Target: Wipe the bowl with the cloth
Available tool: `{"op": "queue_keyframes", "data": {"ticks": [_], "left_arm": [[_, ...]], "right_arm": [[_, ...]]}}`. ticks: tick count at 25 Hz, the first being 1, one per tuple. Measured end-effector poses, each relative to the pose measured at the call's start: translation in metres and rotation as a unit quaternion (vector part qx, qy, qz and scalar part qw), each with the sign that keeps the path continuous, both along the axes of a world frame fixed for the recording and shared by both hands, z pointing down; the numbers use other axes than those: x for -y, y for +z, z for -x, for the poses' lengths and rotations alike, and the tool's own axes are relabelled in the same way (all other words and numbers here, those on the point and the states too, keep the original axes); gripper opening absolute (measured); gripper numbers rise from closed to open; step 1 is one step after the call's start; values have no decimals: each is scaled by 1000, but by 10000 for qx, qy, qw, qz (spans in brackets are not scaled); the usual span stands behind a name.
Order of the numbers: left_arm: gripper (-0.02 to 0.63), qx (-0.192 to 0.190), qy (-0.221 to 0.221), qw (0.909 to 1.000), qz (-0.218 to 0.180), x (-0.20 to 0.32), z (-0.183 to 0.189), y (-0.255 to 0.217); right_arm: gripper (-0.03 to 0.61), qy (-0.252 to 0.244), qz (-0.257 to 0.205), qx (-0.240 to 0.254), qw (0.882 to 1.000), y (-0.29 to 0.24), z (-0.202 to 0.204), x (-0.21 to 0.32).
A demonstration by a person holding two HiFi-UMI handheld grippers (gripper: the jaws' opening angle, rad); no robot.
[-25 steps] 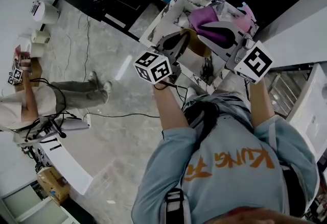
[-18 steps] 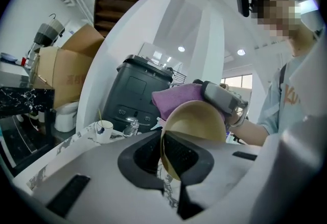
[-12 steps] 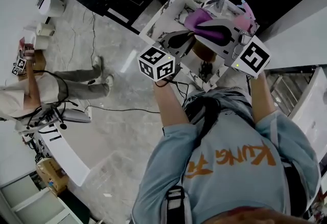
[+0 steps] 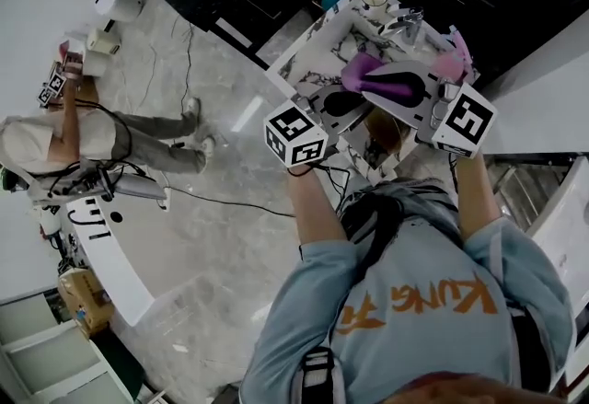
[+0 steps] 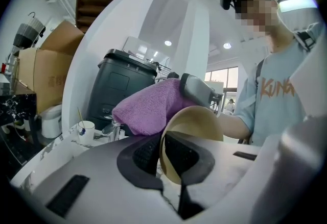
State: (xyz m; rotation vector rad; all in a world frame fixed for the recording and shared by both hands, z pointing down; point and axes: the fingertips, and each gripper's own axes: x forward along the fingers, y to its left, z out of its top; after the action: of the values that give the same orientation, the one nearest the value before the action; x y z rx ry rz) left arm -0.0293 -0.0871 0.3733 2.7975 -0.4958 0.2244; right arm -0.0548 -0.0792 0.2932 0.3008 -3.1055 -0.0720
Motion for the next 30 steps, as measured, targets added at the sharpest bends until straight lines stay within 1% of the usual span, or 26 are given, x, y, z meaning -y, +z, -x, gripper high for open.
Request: {"op": "queue_keyframes", "data": {"ticks": [3,6,8,12,15,17,18,20,22,24,27,30], "left_arm": [[31,-176,238,9996,8,-6,-3,-5],[31,-399,385,9985,18,-10,-5,-9],[31,-536,463,9975,27,-12,-3,-10],[31,-803,630,9948,76,-13,1,-16],[31,-1165,604,9913,-12,-16,2,-27],[30,-1601,568,9854,-100,-17,6,-37],[29,-1860,528,9810,-160,-16,10,-44],[29,-2393,392,9697,-296,-11,23,-59],[29,-2795,284,9589,-405,-7,32,-73],[29,-2970,254,9533,-479,-5,34,-80],[29,-3069,190,9500,-537,-2,36,-84],[29,-3210,24,9454,-562,3,41,-88]], "right_arm": [[71,-274,252,188,9991,0,-1,1],[71,-461,486,480,9966,-1,-4,3],[71,-508,641,648,9945,0,-5,7],[71,-565,844,777,9918,5,-5,14],[71,-486,949,924,9900,6,-12,18],[71,-390,955,929,9903,8,-16,21],[71,-356,943,892,9909,11,-16,22],[71,-330,913,809,9920,15,-13,22],[71,-350,920,791,9920,16,-10,21],[71,-367,943,799,9917,17,-8,20],[71,-374,956,768,9917,20,-7,20],[71,-391,982,733,9917,21,-6,19]]}}
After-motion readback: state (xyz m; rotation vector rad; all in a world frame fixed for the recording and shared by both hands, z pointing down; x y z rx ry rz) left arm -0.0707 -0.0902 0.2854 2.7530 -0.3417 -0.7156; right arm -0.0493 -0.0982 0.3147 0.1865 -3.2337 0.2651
